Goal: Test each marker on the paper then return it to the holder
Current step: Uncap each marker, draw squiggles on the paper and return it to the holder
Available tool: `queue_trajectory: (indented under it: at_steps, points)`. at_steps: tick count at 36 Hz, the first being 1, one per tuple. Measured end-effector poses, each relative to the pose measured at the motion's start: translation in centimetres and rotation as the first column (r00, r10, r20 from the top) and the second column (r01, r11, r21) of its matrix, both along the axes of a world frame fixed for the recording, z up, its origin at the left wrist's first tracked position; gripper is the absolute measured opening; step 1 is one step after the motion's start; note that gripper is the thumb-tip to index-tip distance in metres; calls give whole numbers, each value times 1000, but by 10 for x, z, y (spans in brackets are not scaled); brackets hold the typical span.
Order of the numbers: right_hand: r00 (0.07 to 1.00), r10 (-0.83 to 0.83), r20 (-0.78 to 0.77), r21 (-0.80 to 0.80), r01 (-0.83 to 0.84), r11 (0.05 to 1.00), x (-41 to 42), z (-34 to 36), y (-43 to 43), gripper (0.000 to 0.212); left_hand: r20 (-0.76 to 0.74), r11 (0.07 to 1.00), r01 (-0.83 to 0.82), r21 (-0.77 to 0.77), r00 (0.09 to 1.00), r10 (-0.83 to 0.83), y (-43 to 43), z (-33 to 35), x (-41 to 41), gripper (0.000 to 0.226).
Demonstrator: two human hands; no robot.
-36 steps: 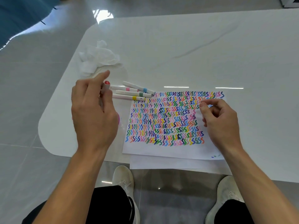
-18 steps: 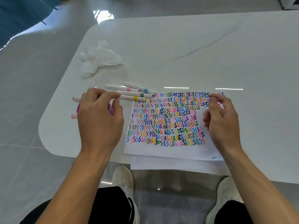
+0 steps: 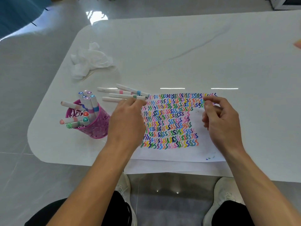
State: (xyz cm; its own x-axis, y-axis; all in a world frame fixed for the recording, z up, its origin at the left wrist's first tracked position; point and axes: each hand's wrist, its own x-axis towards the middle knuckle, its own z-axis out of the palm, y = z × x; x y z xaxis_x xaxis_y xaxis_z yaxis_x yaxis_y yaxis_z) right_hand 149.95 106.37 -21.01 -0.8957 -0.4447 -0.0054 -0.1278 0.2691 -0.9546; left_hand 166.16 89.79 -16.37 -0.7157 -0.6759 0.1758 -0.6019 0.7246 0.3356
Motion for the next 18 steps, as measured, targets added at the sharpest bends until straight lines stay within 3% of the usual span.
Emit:
queue_trajectory:
  at_steps: [7, 18]
  points:
    - [1000, -23, 0, 46, 23, 999, -6, 1, 7, 16, 124, 997, -72, -22, 990, 74, -14, -17, -15, 63]
    - [998, -62, 23, 123, 59, 991, -12, -3, 8, 17, 246, 992, -112, -57, 961, 123, -17, -18, -24, 53]
